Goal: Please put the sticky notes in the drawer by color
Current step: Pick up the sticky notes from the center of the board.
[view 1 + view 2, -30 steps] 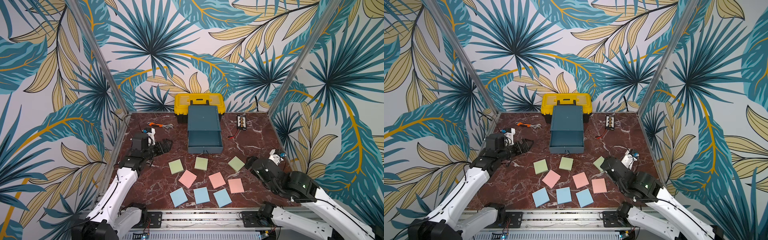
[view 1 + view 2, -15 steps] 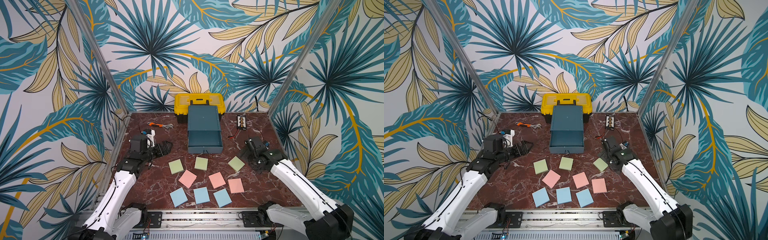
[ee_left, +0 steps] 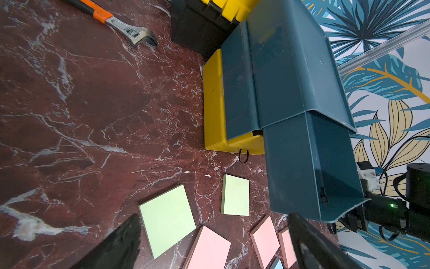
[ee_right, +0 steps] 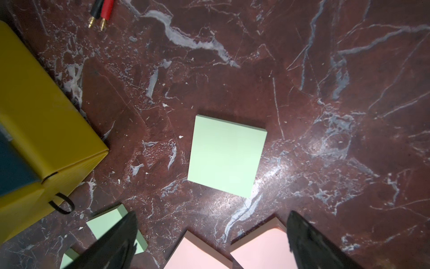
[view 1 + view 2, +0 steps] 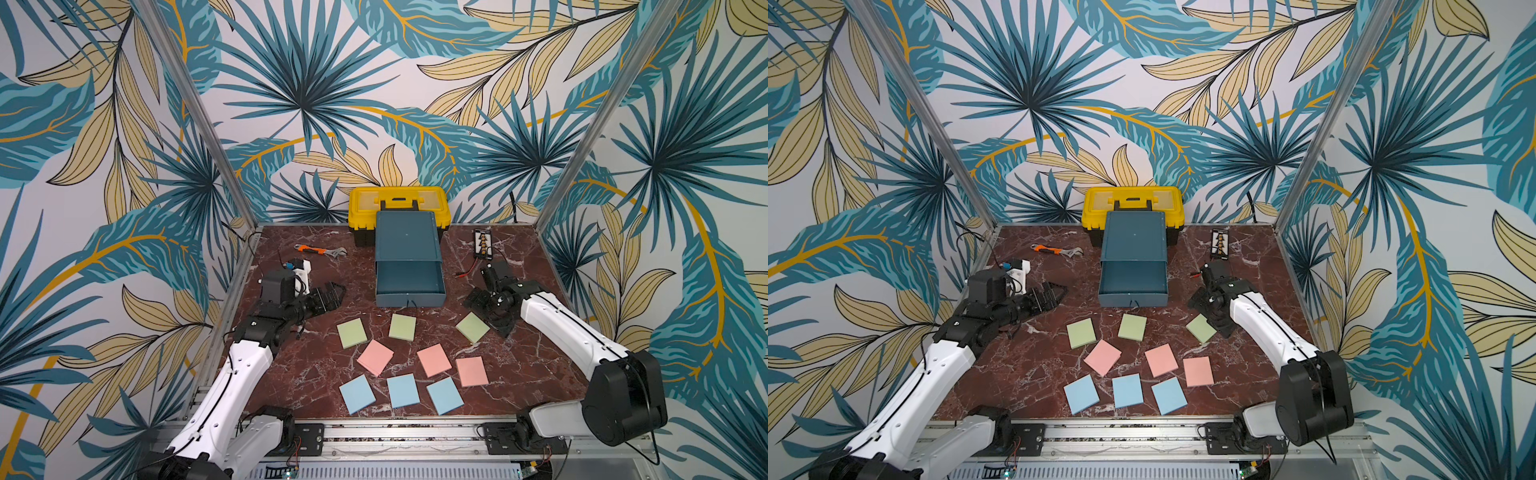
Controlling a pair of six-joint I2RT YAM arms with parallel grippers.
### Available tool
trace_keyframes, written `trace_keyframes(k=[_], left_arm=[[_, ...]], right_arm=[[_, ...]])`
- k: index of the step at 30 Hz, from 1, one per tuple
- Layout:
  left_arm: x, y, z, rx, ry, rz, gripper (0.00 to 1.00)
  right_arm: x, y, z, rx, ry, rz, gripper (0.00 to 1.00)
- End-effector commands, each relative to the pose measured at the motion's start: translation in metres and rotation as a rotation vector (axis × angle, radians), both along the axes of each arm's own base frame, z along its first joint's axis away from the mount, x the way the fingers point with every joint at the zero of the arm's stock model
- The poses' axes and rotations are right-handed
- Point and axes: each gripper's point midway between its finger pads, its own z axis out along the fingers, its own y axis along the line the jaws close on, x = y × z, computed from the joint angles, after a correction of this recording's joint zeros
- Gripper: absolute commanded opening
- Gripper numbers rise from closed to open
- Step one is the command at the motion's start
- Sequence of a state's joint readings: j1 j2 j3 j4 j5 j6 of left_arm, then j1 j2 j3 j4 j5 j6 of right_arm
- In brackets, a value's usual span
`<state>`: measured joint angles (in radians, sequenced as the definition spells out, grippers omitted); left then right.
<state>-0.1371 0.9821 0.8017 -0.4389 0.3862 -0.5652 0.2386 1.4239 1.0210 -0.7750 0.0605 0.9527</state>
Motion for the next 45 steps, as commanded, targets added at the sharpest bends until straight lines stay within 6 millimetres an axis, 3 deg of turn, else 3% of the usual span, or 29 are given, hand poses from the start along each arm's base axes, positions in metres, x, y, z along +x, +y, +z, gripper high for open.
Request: trace_keyframes(k=[1,7,14,23,30,45], left_arm=[[0.001,-0.005,0.001,-0.003,-0.01,-0.026,1.0],[0.001,-0.005,-0.001,-0.004,-0.008,-0.027,1.0],[0.001,-0.005,-0.005,-0.001,-0.003,-0.026,1.0],[0.004,-0.006,-0.01,0.001,0.001,-0.033,1.0],[0.005,-0.005,-0.015,0.016,0.006,-0.034,1.0],[0.011,-0.006,-0.023,0.027,0.015,-0.044,1.0]], right_arm=[[-0.002,0.003,-0.018,0.023,0.056,0.001,1.0],[-0.002,0.006,-0.04,0.059,0.097,-0.063,1.0],[-0.003,-0.006,-0.044,-0.006,0.135,-0.112,1.0],[-0.005,-0.005,-0.062,-0.003,0.198,-0.155,1.0],[0.001,-0.015,-0.06,-0.068,0.189,-0.158,0.99],[0.003,-0.014,-0.072,-0.088,0.255,-0.156,1.0]])
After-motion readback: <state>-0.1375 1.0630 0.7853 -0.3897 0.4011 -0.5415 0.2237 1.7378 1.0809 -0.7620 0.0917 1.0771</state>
